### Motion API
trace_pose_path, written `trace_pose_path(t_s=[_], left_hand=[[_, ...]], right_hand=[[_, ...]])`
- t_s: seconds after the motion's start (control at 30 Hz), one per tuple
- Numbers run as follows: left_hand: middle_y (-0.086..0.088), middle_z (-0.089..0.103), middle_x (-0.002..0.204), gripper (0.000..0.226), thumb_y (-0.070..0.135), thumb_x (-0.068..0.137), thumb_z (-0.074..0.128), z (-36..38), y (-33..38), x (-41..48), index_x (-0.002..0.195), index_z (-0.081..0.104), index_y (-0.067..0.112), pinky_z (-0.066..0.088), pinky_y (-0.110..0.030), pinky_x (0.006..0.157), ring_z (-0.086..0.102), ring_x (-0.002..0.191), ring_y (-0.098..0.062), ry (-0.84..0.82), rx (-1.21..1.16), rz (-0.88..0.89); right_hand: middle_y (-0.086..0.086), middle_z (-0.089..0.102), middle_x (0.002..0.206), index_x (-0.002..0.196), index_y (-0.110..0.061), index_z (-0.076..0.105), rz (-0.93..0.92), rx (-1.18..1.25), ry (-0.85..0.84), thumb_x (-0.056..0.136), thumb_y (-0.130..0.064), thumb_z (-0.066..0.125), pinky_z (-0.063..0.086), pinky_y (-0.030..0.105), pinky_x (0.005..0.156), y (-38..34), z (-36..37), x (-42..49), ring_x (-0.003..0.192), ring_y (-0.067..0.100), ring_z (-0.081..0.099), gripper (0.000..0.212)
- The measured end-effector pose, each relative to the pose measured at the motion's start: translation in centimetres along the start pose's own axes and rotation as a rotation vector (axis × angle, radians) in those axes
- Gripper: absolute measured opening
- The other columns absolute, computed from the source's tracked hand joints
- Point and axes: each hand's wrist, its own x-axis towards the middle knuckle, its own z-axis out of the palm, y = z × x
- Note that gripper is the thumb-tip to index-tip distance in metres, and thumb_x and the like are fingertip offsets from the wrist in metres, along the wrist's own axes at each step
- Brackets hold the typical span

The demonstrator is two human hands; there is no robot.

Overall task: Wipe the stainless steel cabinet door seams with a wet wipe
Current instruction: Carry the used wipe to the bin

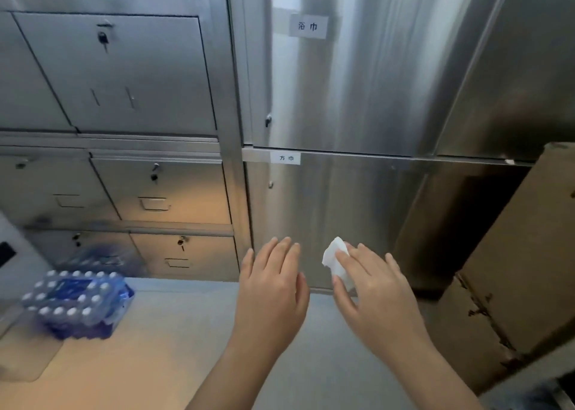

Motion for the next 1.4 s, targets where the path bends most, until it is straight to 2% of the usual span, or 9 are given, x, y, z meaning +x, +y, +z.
trace_pose_path(t_s=[0.17,0.3,0.37,0.6,0.73,0.9,1.17,1.27,1.4], left_hand=[[-0.009,0.067,0.111,0.041,0.012,0.067,0.077,0.5,-3.7,0.8,0.107,0.068,0.006,0.044,-0.052,0.09,0.062,0.107,-0.027,-0.012,0.103,-0.147],[-0.009,0.067,0.109,0.042,0.013,0.067,0.078,-0.1,-8.2,0.7,0.107,0.067,0.007,0.045,-0.051,0.089,0.063,0.105,-0.027,0.004,0.159,-0.253],[-0.009,0.067,0.109,0.042,0.012,0.067,0.077,-0.5,-10.9,0.6,0.107,0.067,0.006,0.046,-0.05,0.088,0.063,0.104,-0.027,0.023,0.174,-0.294],[-0.008,0.067,0.11,0.042,0.011,0.068,0.076,-3.4,-23.4,0.8,0.109,0.067,0.007,0.037,-0.048,0.094,0.062,0.106,-0.027,0.075,0.252,-0.38],[-0.008,0.067,0.111,0.04,0.012,0.07,0.075,-6.1,-31.1,0.5,0.109,0.067,0.007,0.04,-0.051,0.094,0.061,0.108,-0.027,0.073,0.271,-0.443],[-0.01,0.067,0.11,0.04,0.009,0.067,0.077,-9.0,-39.1,-0.6,0.106,0.068,0.004,0.042,-0.053,0.091,0.062,0.105,-0.029,0.126,0.321,-0.52],[-0.011,0.068,0.106,0.042,0.005,0.061,0.08,-10.4,-47.6,-2.6,0.101,0.069,0.003,0.045,-0.056,0.085,0.064,0.101,-0.031,0.144,0.382,-0.661],[-0.01,0.067,0.109,0.034,0.008,0.07,0.073,-10.5,-51.1,-2.4,0.103,0.068,0.004,0.044,-0.055,0.087,0.063,0.103,-0.03,0.142,0.408,-0.721],[-0.01,0.067,0.108,0.032,0.013,0.072,0.063,-10.3,-56.2,-0.8,0.102,0.069,0.003,0.046,-0.054,0.085,0.063,0.103,-0.03,0.139,0.483,-0.776]], right_hand=[[0.008,0.071,0.101,0.098,-0.007,0.071,-0.129,0.11,-0.052,0.066,-0.015,0.08,0.05,0.053,0.079,-1.8,4.2,3.6,0.095,0.028,0.068,0.034],[0.006,0.071,0.1,0.098,-0.008,0.071,-0.23,0.191,-0.077,0.071,-0.019,0.069,0.051,0.052,0.078,-5.2,7.4,6.1,0.095,0.026,0.068,0.029],[0.007,0.071,0.1,0.098,-0.007,0.071,-0.272,0.231,-0.086,0.069,-0.016,0.076,0.05,0.053,0.079,-7.4,9.1,7.3,0.095,0.027,0.068,0.031],[0.009,0.071,0.097,0.094,-0.005,0.072,-0.389,0.299,-0.053,0.07,-0.021,0.062,0.052,0.05,0.077,-18.7,15.0,12.5,0.092,0.026,0.068,0.031],[0.01,0.071,0.099,0.097,-0.005,0.072,-0.439,0.341,-0.076,0.073,-0.02,0.07,0.051,0.051,0.08,-26.6,17.9,15.1,0.096,0.027,0.068,0.028],[0.009,0.071,0.098,0.097,-0.007,0.072,-0.494,0.364,-0.083,0.072,-0.024,0.061,0.052,0.049,0.079,-34.6,20.9,17.5,0.094,0.025,0.068,0.032],[0.01,0.071,0.097,0.096,-0.004,0.071,-0.593,0.464,-0.106,0.069,-0.016,0.075,0.051,0.054,0.077,-43.5,26.7,20.1,0.093,0.028,0.068,0.03],[0.008,0.071,0.097,0.096,-0.006,0.071,-0.649,0.495,-0.124,0.069,-0.021,0.063,0.051,0.052,0.078,-46.7,29.3,22.0,0.093,0.026,0.068,0.032],[0.008,0.07,0.097,0.096,-0.006,0.071,-0.725,0.58,-0.15,0.07,-0.02,0.065,0.051,0.051,0.078,-50.7,33.4,25.6,0.094,0.027,0.067,0.03]])
